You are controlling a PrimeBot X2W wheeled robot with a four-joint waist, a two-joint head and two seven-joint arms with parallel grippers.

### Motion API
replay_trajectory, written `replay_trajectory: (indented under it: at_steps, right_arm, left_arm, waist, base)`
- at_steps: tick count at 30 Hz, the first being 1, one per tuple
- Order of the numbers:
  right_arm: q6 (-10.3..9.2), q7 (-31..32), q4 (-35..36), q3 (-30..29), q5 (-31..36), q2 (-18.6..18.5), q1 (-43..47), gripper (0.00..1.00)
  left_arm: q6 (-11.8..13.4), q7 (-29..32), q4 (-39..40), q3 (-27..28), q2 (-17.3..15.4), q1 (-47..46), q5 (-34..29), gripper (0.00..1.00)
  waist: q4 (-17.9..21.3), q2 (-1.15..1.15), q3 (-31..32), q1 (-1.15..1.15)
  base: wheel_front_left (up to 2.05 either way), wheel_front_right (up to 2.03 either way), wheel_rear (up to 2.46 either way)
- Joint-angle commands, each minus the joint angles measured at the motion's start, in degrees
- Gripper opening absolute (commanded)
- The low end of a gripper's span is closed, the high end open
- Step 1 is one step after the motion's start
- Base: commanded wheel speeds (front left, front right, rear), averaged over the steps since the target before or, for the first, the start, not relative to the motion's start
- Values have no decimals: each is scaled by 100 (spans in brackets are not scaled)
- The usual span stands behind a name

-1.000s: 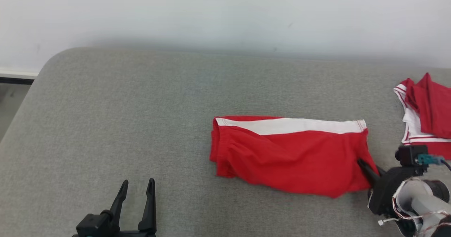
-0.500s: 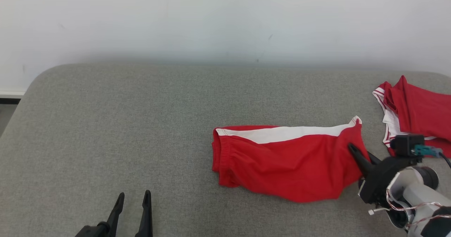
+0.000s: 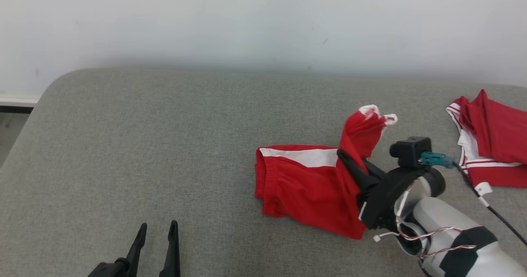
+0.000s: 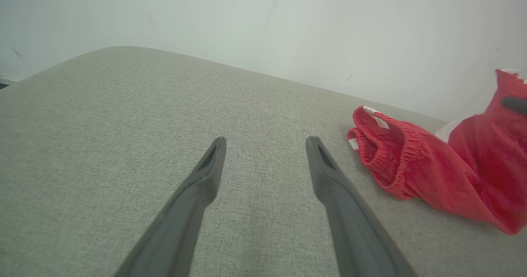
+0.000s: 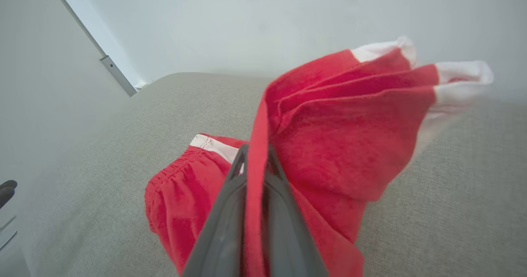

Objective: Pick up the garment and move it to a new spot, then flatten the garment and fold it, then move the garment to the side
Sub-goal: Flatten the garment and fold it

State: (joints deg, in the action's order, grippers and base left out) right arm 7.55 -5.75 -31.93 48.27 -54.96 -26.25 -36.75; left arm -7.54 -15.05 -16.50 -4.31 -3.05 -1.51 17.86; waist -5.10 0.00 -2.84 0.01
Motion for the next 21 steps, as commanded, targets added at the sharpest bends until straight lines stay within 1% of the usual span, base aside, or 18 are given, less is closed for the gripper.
replay_trajectory:
  at_steps: [1, 3, 10, 11, 21]
  right_arm:
    - [-11, 59, -44, -49, 120, 149, -75, 0]
    - [-11, 170, -135, -90, 225, 391, -70, 0]
    - [-11, 344, -565, -192, 549, 978, -94, 0]
    - [-11, 344, -565, -192, 549, 978, -94, 0]
    - [-11, 266, -1149, -151, 818, 1486, -93, 0]
  left_arm:
    - [13, -16, 2, -28, 13, -66, 48, 100]
    - [13, -16, -16, -74, 16, -124, 62, 100]
    - [13, -16, -67, -263, 19, -303, 195, 100]
    - [13, -16, -67, -263, 19, -303, 195, 100]
    - [13, -16, -79, -357, 19, -456, 348, 100]
  waist:
    - [-84, 0, -74, -1]
    - [-160, 0, -125, -1]
    - [-452, 0, -294, -1]
    - [-452, 0, -294, -1]
    - [-649, 0, -463, -1]
  base:
    - [0, 0, 0]
    - [0, 0, 0]
    - [0, 0, 0]
    - [0, 0, 0]
    - [0, 0, 0]
